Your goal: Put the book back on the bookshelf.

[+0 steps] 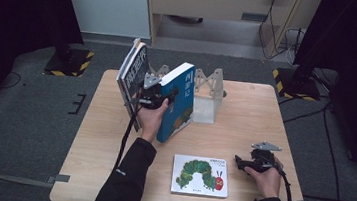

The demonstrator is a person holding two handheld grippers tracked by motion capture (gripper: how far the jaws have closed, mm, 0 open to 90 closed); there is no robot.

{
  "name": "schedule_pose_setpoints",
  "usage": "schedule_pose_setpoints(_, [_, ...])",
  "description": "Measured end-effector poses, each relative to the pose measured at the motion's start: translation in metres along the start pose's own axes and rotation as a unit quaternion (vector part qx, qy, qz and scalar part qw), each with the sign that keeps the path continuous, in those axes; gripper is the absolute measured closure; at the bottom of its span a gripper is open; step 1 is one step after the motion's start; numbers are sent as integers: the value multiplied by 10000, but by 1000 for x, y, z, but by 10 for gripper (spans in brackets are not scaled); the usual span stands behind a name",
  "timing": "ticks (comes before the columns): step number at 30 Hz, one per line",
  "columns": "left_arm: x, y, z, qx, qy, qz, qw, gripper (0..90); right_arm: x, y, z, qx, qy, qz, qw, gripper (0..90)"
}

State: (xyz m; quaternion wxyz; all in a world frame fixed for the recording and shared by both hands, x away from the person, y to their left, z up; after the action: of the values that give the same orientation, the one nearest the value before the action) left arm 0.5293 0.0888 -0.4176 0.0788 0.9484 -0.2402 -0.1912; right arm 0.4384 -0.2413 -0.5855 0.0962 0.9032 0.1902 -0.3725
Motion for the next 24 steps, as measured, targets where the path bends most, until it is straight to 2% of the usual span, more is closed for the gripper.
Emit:
schedule_pose_setpoints(9, [-23, -2, 13, 166, -146, -21, 9998, 596, 0, 0, 0, 9, -5, 8, 10000, 128])
schedule_pose_setpoints(15, [-34, 3, 18, 484, -156, -183, 9985, 592, 0, 0, 0, 1, -15, 2, 10000, 126])
schedule_pose_setpoints(24, [-35, 5, 18, 429, 0, -522, 9977, 592, 0, -1, 0, 19, -16, -1, 10000, 124])
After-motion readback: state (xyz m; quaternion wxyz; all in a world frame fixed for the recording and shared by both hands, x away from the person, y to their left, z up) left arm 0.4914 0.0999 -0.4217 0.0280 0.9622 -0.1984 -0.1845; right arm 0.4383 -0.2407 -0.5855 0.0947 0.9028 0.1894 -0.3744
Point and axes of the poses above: each handheld gripper's, and its own axes: x roughly forward along the jaws, z roughly out of its underside, y roughly to its right, the point moved 7 cm from there along x, roughly forward along the jaws, and after that the axes turned 3 degrees about -x, right-handed, at the moved point
